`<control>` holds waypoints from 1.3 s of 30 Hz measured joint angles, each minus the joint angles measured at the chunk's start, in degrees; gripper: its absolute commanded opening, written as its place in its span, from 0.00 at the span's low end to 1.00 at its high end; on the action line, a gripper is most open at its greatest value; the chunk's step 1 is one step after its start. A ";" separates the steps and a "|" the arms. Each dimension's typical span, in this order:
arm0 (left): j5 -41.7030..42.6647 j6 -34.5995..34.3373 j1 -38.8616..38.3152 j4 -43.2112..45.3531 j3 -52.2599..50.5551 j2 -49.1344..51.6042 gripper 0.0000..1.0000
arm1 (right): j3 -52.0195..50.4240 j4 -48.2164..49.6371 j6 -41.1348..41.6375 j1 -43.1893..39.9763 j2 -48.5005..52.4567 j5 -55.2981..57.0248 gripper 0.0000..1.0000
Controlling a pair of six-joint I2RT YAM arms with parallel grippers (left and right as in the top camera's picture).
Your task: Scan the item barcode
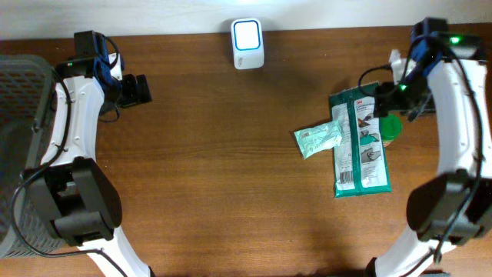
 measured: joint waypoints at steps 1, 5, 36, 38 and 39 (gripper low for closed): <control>0.02 0.00 0.00 0.02 0.00 0.00 0.99 | 2.01 -1.49 0.31 0.00 -1.70 -0.76 1.00; 0.02 0.00 0.00 0.00 0.00 0.00 0.99 | 6.88 -4.85 2.08 0.00 -11.02 -3.45 0.98; 0.02 0.00 0.00 0.00 0.00 0.00 1.00 | -10.16 9.99 4.70 3.54 -53.44 -4.20 0.98; -0.04 0.00 0.00 0.02 0.00 0.00 0.99 | -20.87 20.83 4.74 5.44 -57.96 -4.04 0.98; 0.02 0.00 0.00 -0.02 0.00 0.00 0.99 | -25.86 26.18 4.68 6.05 -60.13 -3.85 0.98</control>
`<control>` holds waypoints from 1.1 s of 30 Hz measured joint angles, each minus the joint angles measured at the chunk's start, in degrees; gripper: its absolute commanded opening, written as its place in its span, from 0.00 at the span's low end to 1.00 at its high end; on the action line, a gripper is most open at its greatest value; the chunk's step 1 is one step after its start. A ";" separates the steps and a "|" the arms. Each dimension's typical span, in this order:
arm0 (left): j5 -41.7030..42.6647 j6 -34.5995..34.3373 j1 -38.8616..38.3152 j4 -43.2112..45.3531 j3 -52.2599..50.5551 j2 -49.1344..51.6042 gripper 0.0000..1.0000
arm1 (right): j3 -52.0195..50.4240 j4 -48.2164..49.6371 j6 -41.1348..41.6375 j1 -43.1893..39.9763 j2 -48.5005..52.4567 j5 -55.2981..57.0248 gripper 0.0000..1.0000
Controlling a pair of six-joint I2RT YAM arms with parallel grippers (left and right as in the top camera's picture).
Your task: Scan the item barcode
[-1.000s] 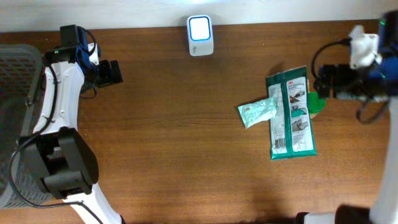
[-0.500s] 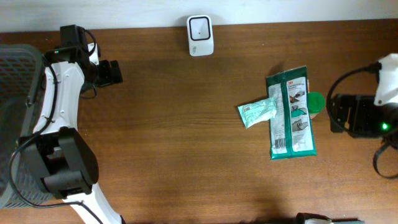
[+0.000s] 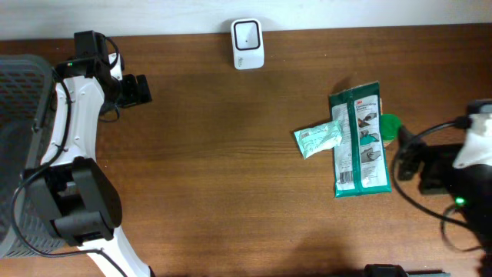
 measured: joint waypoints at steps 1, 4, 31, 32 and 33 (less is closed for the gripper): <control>0.00 0.00 0.00 0.02 0.00 0.00 0.99 | -5.53 4.79 0.00 0.59 -2.45 0.02 0.98; -0.02 0.00 0.00 0.04 0.00 0.00 0.99 | -20.59 17.88 0.02 1.29 -9.62 0.02 0.98; -0.02 0.00 0.00 0.02 0.02 0.00 0.99 | -86.14 56.83 0.02 5.53 -47.32 1.79 0.98; 0.00 0.00 0.00 0.02 0.00 0.00 0.99 | -86.14 56.83 0.07 5.53 -47.34 1.97 0.99; -0.02 0.00 0.00 0.02 0.02 0.00 0.99 | -86.14 56.83 0.04 5.53 -47.34 2.01 0.98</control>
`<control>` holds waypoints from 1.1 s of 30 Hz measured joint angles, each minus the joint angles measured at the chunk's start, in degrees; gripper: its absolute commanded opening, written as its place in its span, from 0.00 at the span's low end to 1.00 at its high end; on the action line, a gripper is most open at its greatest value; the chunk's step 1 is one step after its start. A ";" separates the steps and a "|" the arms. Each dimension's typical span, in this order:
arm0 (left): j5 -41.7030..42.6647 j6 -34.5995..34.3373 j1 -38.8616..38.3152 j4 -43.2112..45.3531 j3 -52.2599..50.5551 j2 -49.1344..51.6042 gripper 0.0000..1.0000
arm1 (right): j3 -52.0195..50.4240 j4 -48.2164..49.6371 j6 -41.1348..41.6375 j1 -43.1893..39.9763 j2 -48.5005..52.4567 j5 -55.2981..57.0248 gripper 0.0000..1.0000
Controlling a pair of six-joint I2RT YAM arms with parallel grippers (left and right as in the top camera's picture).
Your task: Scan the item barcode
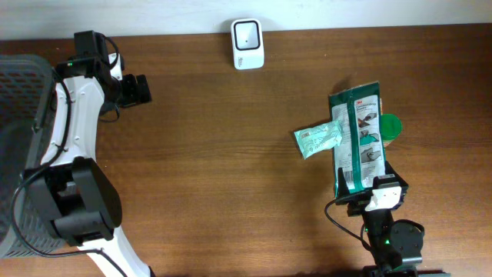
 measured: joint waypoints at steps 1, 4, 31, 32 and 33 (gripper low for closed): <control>0.00 0.00 0.00 0.00 0.00 0.00 0.99 | 0.00 -0.02 -0.02 0.00 0.00 0.02 0.98; 0.00 0.00 0.00 0.00 -0.02 0.00 0.99 | 0.00 -0.02 -0.02 0.00 0.00 0.20 0.98; -0.07 0.00 0.00 0.13 -0.07 -0.79 0.99 | 0.00 -0.02 0.00 0.00 0.00 0.20 0.98; -0.24 0.00 0.00 0.66 -0.31 -1.81 1.00 | 0.00 -0.02 -0.02 0.00 0.00 0.22 0.98; -0.46 0.00 0.00 2.12 -1.33 -3.78 0.99 | 0.00 -0.02 -0.04 0.00 0.00 0.20 0.98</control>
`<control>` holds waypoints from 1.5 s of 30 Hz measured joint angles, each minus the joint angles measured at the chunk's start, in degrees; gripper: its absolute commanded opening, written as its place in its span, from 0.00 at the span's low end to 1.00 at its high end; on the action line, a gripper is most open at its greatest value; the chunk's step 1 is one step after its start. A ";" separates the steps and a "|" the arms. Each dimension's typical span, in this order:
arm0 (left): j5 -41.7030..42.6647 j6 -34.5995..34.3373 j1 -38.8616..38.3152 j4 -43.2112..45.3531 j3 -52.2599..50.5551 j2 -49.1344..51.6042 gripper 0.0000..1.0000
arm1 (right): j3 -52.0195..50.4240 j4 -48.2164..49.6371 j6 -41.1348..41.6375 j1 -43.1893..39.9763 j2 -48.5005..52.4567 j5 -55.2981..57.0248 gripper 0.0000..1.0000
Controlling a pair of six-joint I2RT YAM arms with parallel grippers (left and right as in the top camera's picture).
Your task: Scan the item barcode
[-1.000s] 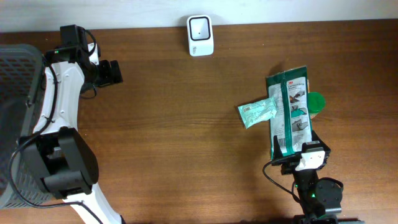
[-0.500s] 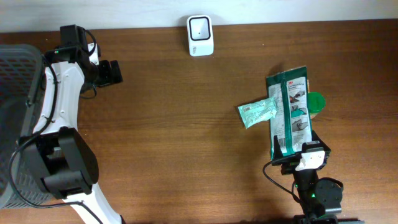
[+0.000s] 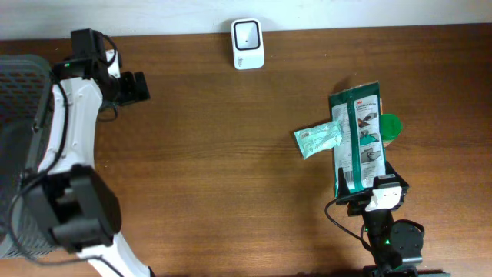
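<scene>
A white barcode scanner (image 3: 247,44) stands at the table's far edge, its window dark. A green 3M package (image 3: 358,138) lies lengthwise at the right, with a pale green packet (image 3: 317,140) against its left side and a green round thing (image 3: 390,127) showing from under its right side. My right gripper (image 3: 360,194) sits at the package's near end, its arm folded up at the front edge; its fingers are too small to read. My left gripper (image 3: 136,87) hovers at the far left, pointing right, holding nothing I can see.
A grey mesh basket (image 3: 17,115) stands off the table's left edge beside the left arm. Bare brown tabletop (image 3: 215,169) stretches between the scanner, the left gripper and the packages.
The left arm has shifted slightly toward the far left. The right arm, the packages and the scanner are where they were.
At first the right arm reached along the right side, its gripper at the package's far end, and the scanner window glowed. Then the arm was back at the right edge and the window was dark. Then it was folded at the front, gripper at the package's near end, as now.
</scene>
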 measured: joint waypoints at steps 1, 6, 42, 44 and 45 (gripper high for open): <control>0.02 0.02 0.00 1.42 -1.16 -2.36 0.99 | 0.00 -0.02 0.02 0.00 0.00 0.02 0.98; -0.15 0.04 -0.33 21.73 -17.03 -22.43 0.99 | 0.00 -0.02 0.00 0.00 -0.11 0.22 0.98; -1.33 21.29 -4.74 49.88 -100.13 -109.28 0.99 | 0.00 -0.11 0.02 0.11 -0.26 0.68 0.98; -1.68 21.40 -4.74 49.86 -100.10 -110.75 0.99 | 0.00 -0.11 0.02 0.11 -0.26 0.66 0.98; -1.75 21.44 -4.81 49.81 -100.10 -110.99 0.99 | 0.00 -0.11 0.04 0.11 -0.26 0.66 0.98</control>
